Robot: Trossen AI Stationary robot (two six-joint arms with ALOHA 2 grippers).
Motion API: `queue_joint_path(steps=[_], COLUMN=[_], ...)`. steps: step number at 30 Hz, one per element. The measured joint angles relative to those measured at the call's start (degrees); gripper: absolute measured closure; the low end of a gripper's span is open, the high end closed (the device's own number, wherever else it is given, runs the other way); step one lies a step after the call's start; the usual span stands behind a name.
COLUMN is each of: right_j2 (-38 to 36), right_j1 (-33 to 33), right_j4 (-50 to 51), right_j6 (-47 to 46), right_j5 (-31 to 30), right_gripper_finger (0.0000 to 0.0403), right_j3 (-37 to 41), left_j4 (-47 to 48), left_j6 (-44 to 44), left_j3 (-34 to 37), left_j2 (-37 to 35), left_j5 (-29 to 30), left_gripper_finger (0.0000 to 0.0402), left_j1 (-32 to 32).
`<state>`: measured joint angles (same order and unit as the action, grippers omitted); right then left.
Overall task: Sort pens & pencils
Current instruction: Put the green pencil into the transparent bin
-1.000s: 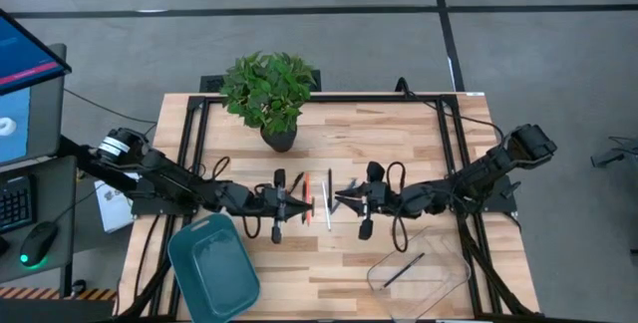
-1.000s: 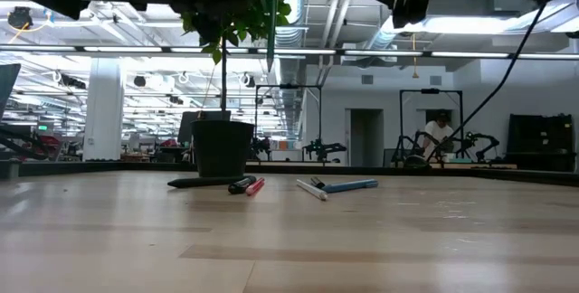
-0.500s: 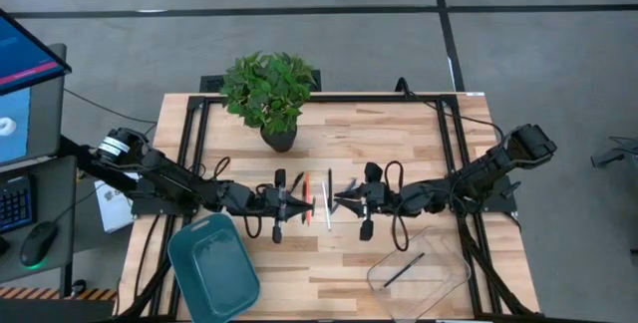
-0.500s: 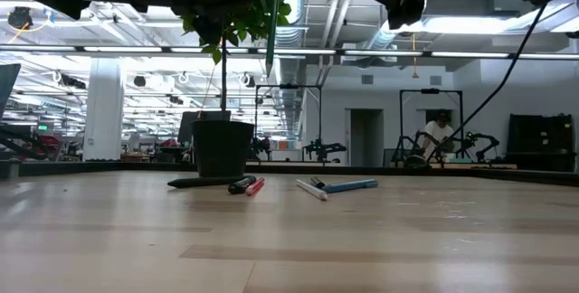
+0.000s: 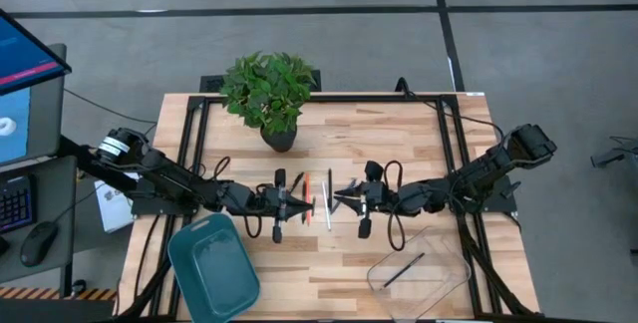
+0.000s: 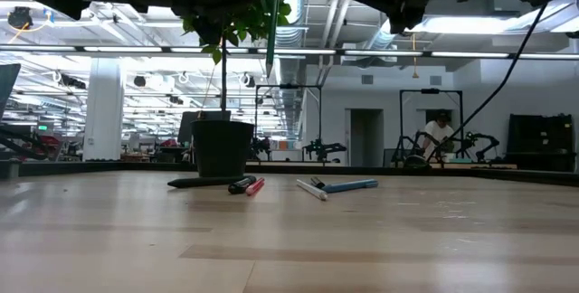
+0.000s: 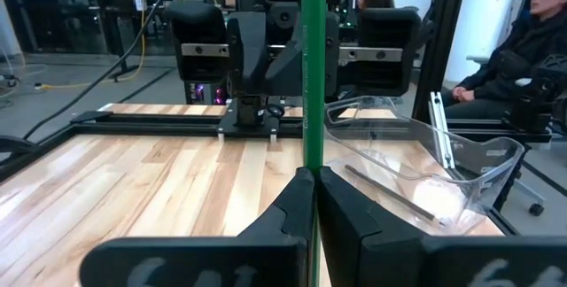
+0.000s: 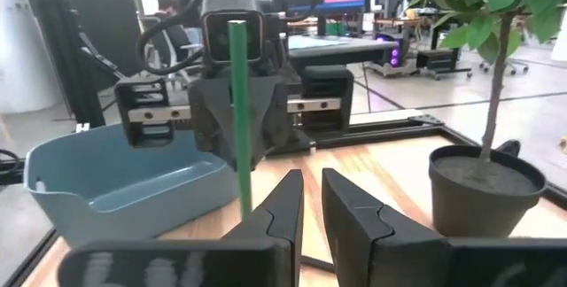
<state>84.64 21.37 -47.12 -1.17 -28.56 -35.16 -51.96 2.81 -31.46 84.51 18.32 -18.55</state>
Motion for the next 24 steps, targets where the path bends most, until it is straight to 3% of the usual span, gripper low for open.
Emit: queue_joint_path(steps=[5, 11, 24], right_j2=[0.0, 0.0, 0.0], right_j1=[-1.7, -3.4, -1.9], right_j4=[-1.7, -1.4, 0.2], right_j6=[-7.9, -8.9, -5.1], right_j5=[1.1, 8.8, 9.2], right_gripper_finger=[0.0335, 0.0335, 0.0335], right_j3=[0.0, 0.0, 0.0], left_j4=[0.0, 0.1, 0.4], left_j6=[0.0, 0.0, 0.0], left_j3=[0.0, 0.0, 0.0], left_j2=[0.0, 0.0, 0.0], left_j5=[0.0, 0.0, 0.3], left_gripper_finger=[0.0401, 0.0401, 0.0401], left_j1=[0.0, 0.0, 0.0])
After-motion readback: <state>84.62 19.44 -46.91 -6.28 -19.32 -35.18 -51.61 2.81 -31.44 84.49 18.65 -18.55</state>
